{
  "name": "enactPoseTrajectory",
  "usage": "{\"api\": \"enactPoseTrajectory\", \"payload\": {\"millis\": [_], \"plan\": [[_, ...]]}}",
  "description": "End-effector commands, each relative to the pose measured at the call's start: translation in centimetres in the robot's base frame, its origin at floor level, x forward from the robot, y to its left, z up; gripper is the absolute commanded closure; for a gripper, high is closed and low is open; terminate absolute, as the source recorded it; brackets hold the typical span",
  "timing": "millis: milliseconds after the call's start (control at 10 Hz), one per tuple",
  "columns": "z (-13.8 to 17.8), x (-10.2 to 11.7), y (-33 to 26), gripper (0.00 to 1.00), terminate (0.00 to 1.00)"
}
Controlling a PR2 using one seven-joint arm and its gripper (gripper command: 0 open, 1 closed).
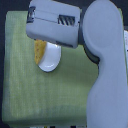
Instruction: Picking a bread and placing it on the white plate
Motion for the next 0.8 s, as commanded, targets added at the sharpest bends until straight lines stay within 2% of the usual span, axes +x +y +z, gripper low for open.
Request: {"api": "enactPoseTrajectory", "payload": {"millis": [0, 400, 500, 600, 700], "plan": [[-0.6, -0.1, -0.7, 0.0, 0.0], [0.8, -0.4, -1.2, 0.0, 0.0], [1.9, -1.0, -1.4, 0.0, 0.0], [5.0, 0.4, -2.8, 0.0, 0.0], [6.2, 0.8, -3.5, 0.0, 0.0]]}}
